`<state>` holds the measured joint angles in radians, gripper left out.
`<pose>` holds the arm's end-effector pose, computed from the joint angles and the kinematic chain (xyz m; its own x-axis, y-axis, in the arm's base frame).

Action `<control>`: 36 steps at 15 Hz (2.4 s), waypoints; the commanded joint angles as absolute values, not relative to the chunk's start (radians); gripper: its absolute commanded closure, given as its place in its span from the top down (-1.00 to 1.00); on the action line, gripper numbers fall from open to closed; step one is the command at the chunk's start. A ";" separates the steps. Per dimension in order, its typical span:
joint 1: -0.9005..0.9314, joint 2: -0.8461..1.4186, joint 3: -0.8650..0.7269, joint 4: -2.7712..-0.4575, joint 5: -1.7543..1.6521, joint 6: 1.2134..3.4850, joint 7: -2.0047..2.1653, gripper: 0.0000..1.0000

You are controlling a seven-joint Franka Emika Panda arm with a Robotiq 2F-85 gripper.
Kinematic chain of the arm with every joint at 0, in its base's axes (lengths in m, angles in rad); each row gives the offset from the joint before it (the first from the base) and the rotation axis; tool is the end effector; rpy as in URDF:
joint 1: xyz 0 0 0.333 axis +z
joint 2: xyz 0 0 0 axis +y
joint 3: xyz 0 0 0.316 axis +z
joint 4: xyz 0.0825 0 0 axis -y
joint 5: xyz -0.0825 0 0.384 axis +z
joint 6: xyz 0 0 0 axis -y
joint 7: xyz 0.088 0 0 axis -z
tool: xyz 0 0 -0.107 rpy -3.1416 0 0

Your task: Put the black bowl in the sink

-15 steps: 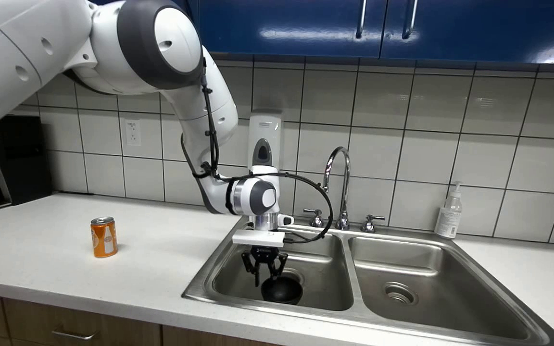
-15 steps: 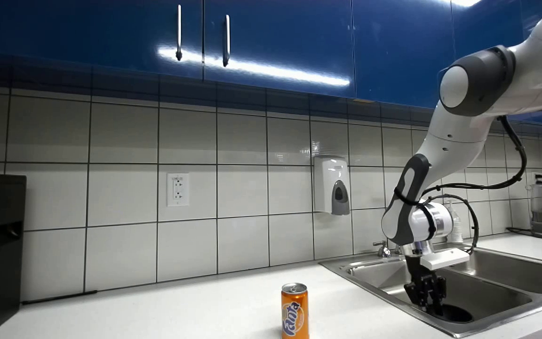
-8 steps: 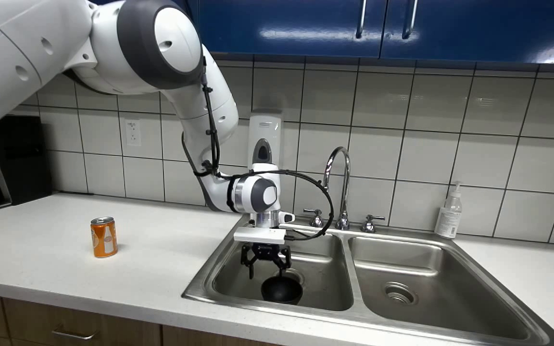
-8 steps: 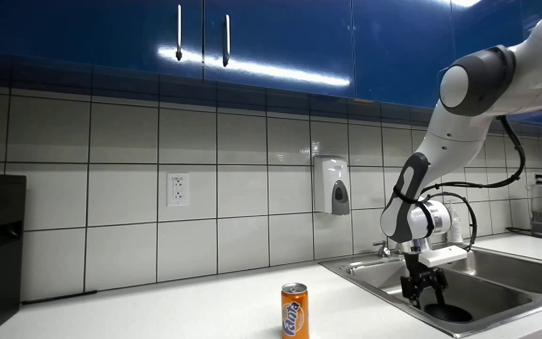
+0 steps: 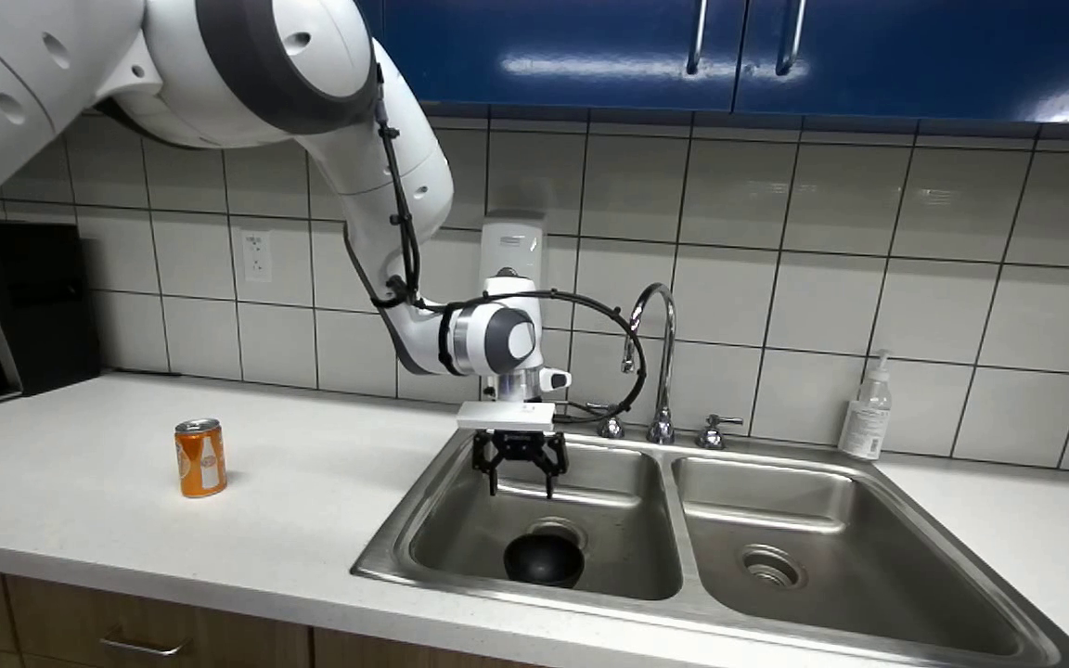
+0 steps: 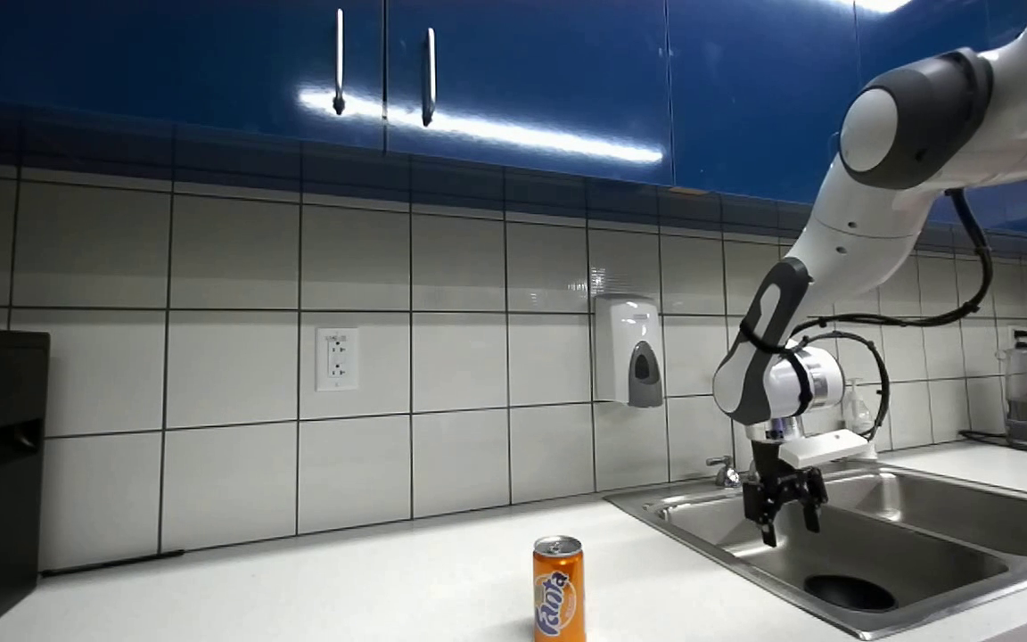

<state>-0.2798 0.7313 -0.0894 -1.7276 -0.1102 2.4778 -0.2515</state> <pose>0.6260 -0.2363 0.1635 0.9998 -0.0093 -0.0198 -0.0067 -0.9918 0.1278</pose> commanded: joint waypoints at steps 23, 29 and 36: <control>-0.128 0.141 -0.063 -2.290 -0.125 2.522 -0.271 1.00; -0.083 -0.008 -0.049 -2.415 -0.106 2.542 -0.300 1.00; -0.045 -0.129 -0.051 -2.510 -0.105 2.543 -0.320 1.00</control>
